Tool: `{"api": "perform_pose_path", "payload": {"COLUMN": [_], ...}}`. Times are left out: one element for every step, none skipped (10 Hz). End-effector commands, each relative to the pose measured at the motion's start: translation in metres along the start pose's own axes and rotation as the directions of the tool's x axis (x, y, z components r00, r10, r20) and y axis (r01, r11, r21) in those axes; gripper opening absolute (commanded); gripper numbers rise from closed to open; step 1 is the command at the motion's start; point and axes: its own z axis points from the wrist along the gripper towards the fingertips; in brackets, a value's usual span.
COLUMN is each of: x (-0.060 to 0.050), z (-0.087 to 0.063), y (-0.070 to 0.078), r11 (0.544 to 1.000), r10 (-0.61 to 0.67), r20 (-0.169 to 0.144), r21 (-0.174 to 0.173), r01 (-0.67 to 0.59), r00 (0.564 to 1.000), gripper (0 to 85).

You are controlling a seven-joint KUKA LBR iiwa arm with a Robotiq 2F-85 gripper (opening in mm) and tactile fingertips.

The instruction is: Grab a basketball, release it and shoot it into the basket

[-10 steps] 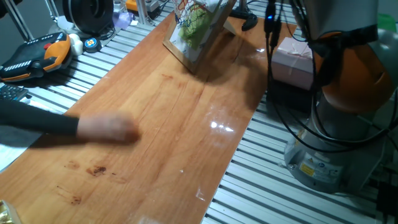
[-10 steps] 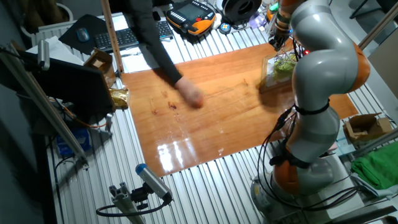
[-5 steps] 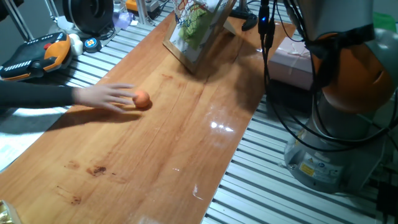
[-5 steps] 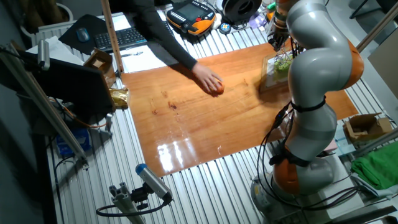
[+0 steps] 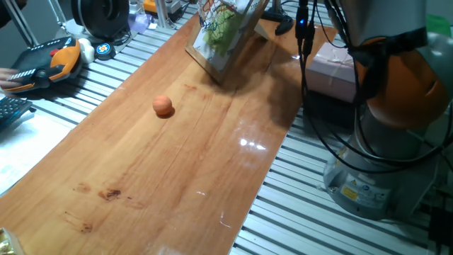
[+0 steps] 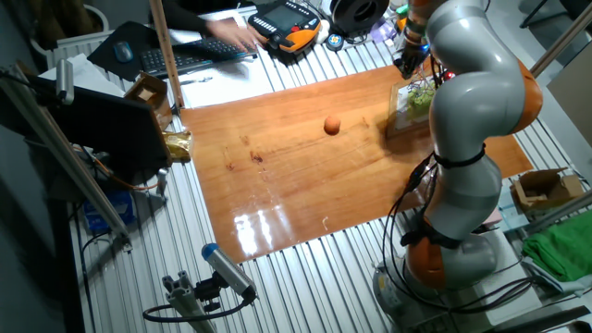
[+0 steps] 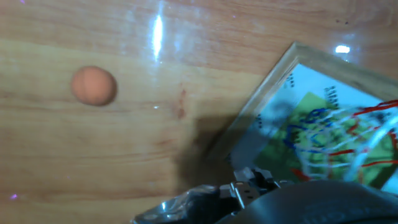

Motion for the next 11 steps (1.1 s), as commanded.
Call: {"api": "perform_pose_path", "payload": {"x": [-0.003, -0.003, -0.004, -0.006, -0.013, -0.023, -0.034, -0.042, -0.042, -0.042, -0.042], "z": [0.003, 0.011, 0.020, 0.031, 0.040, 0.048, 0.056, 0.062, 0.062, 0.062, 0.062], "y": [0.014, 0.031, 0.048, 0.064, 0.076, 0.083, 0.090, 0.095, 0.095, 0.095, 0.095], "r11": [1.000, 0.998, 0.997, 0.994, 0.990, 0.990, 0.990, 0.992, 0.995, 0.995, 0.993], "r10": [0.018, 0.059, 0.074, 0.106, 0.133, 0.136, 0.139, 0.126, 0.096, 0.085, 0.081], "r20": [-0.025, -0.016, 0.037, 0.087, 0.114, 0.134, 0.140, 0.168, 0.193, 0.198, 0.209], "r21": [-0.007, -0.031, -0.023, -0.031, -0.056, -0.056, -0.059, -0.043, -0.046, -0.077, -0.097], "r01": [-0.018, -0.059, -0.074, -0.103, -0.128, -0.129, -0.132, -0.120, -0.089, -0.071, -0.062], "r00": [1.000, 0.998, 0.997, 0.991, 0.984, 0.982, 0.980, 0.978, 0.976, 0.977, 0.974], "gripper": [13.3, 26.0, 36.3, 46.7, 55.0, 57.7, 57.7, 58.3, 58.3, 58.3, 58.3]}}
